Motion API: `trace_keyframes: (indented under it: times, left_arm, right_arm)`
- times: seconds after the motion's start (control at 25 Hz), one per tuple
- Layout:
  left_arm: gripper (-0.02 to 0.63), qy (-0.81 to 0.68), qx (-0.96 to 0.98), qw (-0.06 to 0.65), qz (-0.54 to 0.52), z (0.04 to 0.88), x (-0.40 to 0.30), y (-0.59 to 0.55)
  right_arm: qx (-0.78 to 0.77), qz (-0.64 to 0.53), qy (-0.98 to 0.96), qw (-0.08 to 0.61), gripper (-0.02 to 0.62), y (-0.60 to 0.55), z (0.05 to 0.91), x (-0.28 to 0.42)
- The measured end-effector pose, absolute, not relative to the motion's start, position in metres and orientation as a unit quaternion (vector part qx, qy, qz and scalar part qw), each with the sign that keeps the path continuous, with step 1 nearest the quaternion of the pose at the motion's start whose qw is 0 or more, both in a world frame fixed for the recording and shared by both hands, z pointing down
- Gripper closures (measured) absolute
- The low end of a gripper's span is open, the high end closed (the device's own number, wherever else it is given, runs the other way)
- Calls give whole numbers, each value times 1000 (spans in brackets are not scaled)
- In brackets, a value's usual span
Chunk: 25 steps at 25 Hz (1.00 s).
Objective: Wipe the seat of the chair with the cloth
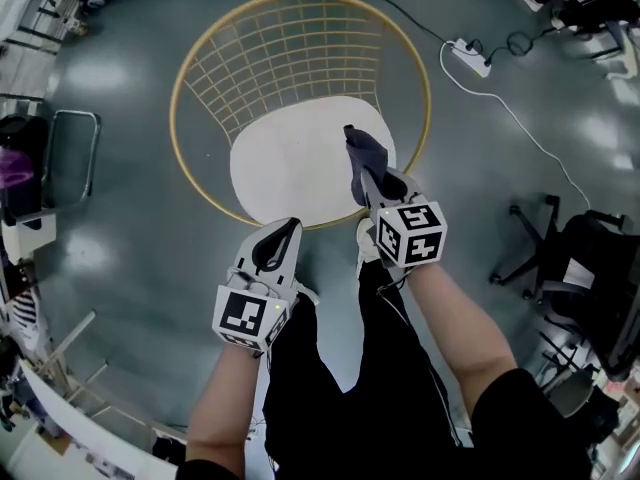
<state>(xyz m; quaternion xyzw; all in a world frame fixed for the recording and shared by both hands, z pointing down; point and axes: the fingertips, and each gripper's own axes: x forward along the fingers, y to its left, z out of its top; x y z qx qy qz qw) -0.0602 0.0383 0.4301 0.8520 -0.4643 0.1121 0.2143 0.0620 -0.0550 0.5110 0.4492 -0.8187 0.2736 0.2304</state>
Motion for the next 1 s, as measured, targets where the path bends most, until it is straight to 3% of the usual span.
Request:
trace_keyframes:
  times: [0.2, 0.44, 0.72, 1.0]
  left_arm:
    - [589, -478, 839, 233, 118, 380, -86, 9]
    - [589, -516, 828, 198, 90, 295, -119, 23]
    - [589, -526, 830, 173, 66, 213, -126, 62]
    - [589, -520, 840, 146, 53, 158, -115, 98]
  right_arm:
    - [398, 272, -847, 224, 543, -71, 439, 24]
    - [362, 205, -892, 176, 543, -61, 322, -8]
    - [344, 142, -917, 143, 543, -15, 215, -9]
    - [328, 123, -928, 131, 543, 40, 162, 3]
